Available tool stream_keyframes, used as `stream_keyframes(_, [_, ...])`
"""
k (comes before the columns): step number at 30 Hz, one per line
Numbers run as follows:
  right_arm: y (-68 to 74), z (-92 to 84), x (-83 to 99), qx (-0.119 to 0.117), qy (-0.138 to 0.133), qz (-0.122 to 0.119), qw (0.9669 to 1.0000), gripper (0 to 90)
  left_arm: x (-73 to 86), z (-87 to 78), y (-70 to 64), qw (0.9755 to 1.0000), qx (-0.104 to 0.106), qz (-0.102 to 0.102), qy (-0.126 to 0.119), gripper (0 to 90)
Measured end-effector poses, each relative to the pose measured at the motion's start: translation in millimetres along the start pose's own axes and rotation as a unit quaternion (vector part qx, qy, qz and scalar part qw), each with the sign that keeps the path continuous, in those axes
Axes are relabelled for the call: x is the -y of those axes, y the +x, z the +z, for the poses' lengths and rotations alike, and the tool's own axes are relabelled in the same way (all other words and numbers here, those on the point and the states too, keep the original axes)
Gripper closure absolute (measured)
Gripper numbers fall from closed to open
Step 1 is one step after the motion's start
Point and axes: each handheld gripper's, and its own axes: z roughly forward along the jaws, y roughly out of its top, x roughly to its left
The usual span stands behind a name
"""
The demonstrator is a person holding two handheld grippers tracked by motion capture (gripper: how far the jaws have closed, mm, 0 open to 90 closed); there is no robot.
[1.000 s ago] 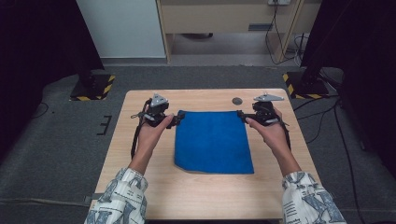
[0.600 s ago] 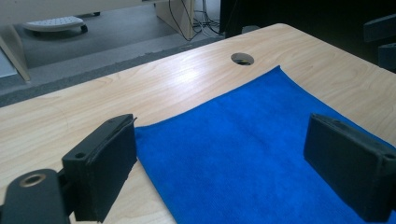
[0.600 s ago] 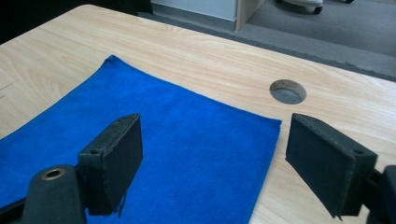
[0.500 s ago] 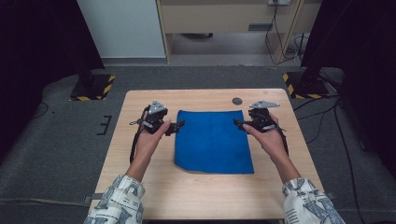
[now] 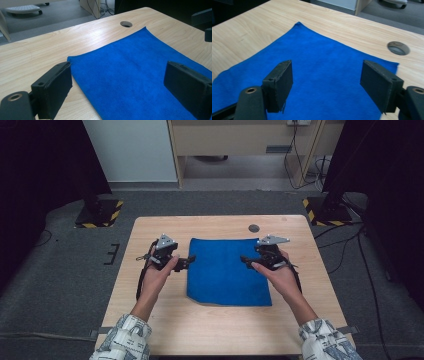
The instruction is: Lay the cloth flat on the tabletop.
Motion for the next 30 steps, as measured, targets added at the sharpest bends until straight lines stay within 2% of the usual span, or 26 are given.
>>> stream_keyframes(4, [8.1, 2.3, 1.4, -0.010, 0.002, -0.005, 0.9999, 28.6, 5.9, -3.0, 1.7, 0.9999, 0.004, -0.009, -0.005, 7.8])
stream_keyframes(7, [14.1, 3.9, 1.7, -0.017, 0.002, -0.009, 0.9998, 29.9, 10.3, -5.3, 4.3, 1.0000, -0.003, -0.003, -0.002, 7.9])
stream_keyframes(11, [24.1, 6.4, 2.3, -0.026, 0.001, -0.016, 0.9995, 31.6, 18.6, -8.3, 10.3, 0.9998, -0.004, -0.018, -0.004, 7.9])
stream_keyframes(14, [31.1, 8.4, 3.0, -0.033, 0.002, -0.021, 0.9992, 32.8, 24.2, -9.3, 12.8, 0.9998, -0.007, -0.017, -0.002, 8.4])
stream_keyframes(24, [56.3, 15.1, 6.1, -0.060, 0.010, -0.037, 0.9975, 37.6, 36.3, -9.7, 14.7, 0.9996, -0.013, -0.013, 0.022, 8.1])
stream_keyframes(26, [62.7, 16.6, 7.3, -0.070, 0.011, -0.042, 0.9966, 42.8, 38.4, -10.6, 15.3, 0.9994, -0.015, -0.010, 0.028, 8.1])
stream_keyframes(30, [73.7, 19.2, 8.5, -0.085, 0.017, -0.052, 0.9949, 46.6, 43.6, -11.1, 17.1, 0.9992, -0.016, -0.013, 0.035, 8.1])
